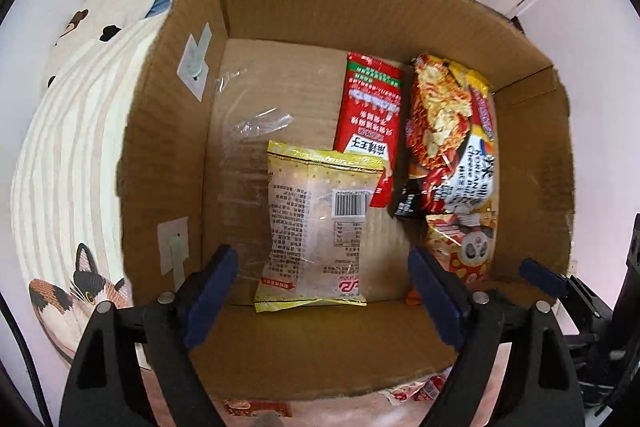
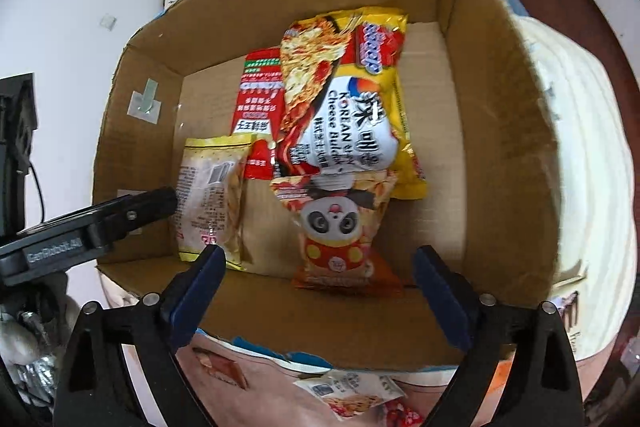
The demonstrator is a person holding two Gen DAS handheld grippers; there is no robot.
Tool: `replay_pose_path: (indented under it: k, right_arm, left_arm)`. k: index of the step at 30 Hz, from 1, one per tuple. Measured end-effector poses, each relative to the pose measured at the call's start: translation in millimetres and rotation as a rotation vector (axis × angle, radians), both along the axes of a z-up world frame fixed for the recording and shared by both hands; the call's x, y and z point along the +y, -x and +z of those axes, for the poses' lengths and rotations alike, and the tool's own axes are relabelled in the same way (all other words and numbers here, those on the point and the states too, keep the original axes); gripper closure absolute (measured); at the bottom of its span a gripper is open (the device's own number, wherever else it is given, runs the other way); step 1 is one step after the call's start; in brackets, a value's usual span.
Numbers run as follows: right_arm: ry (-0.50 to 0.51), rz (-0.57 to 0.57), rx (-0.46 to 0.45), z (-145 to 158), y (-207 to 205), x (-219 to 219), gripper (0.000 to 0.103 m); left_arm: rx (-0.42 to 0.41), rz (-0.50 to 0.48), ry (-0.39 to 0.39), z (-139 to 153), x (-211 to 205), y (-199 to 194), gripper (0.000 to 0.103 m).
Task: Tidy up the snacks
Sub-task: 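Carry both bags into the box and open both tools to drop them, then move both tools back over the remaining snacks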
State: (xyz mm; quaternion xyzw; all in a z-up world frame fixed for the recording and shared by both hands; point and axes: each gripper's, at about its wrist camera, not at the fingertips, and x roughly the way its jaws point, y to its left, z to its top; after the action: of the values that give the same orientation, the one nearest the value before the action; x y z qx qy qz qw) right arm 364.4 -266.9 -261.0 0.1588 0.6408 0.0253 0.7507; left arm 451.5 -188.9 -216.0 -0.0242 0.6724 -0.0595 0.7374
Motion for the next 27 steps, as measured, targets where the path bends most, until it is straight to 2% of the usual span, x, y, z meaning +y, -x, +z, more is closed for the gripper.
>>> replay_pose_path:
  k: [5, 9, 12, 18, 22, 27]
  right_arm:
    - [0.052, -0.023, -0.039, 21.3, 10.6, -1.2, 0.006]
    - [0.095, -0.052, -0.107, 46.5, 20.4, 4.5, 0.006]
    - [0.159, -0.069, -0.185, 77.7, 33.8, 12.9, 0.006]
    - [0.242, -0.097, -0.299, 130.3, 62.9, 35.3, 0.006]
    - [0.272, -0.116, -0.341, 149.6, 81.5, 47.0, 0.006]
    - [0.261, -0.141, -0.366, 160.2, 103.8, 54.9, 0.006]
  left_arm:
    - [-0.050, 0.000, 0.021, 24.3, 5.0, 9.9, 0.016]
    - [-0.137, -0.001, 0.034, 54.4, 12.3, 27.6, 0.016]
    - [-0.230, -0.021, 0.026, 83.7, 16.2, 47.8, 0.016]
    - [-0.352, -0.076, 0.026, 126.5, 23.6, 81.1, 0.016]
    - [-0.395, -0.109, 0.030, 138.0, 26.9, 100.0, 0.016]
    - [-0.394, -0.107, 0.024, 135.8, 35.8, 117.7, 0.016]
